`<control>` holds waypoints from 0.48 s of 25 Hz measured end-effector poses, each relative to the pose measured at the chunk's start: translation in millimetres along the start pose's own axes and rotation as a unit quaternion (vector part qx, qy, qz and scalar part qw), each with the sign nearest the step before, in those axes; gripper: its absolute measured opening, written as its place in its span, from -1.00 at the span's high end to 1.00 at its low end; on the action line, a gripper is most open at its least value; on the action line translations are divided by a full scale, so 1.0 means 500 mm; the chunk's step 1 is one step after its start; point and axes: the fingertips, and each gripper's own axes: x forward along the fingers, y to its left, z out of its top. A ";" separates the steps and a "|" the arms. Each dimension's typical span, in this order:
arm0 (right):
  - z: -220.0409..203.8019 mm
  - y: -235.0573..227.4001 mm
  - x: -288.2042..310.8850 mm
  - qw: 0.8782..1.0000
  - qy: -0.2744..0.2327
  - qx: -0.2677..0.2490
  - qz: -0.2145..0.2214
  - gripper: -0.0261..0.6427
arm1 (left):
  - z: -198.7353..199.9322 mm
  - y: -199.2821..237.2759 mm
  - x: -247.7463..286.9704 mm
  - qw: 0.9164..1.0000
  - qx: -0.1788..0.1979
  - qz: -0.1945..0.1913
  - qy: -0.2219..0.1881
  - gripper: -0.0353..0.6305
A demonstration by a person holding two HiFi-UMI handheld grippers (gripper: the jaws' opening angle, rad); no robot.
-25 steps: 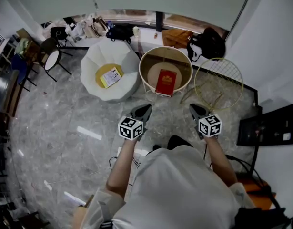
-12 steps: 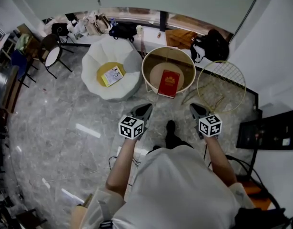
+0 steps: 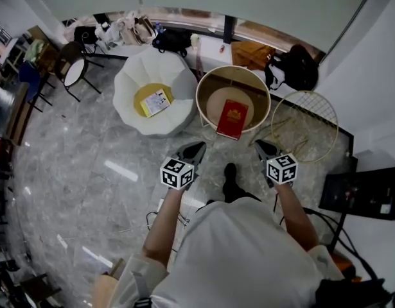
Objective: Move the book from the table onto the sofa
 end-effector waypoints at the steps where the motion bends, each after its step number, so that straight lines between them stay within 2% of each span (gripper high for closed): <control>1: 0.005 -0.008 0.011 1.000 0.001 0.000 0.003 0.79 | 0.004 0.007 0.009 1.000 0.000 0.000 0.001 0.89; 12: 0.046 -0.121 0.117 0.999 0.026 0.008 0.022 0.79 | 0.051 0.086 0.133 0.999 -0.039 0.009 0.008 0.89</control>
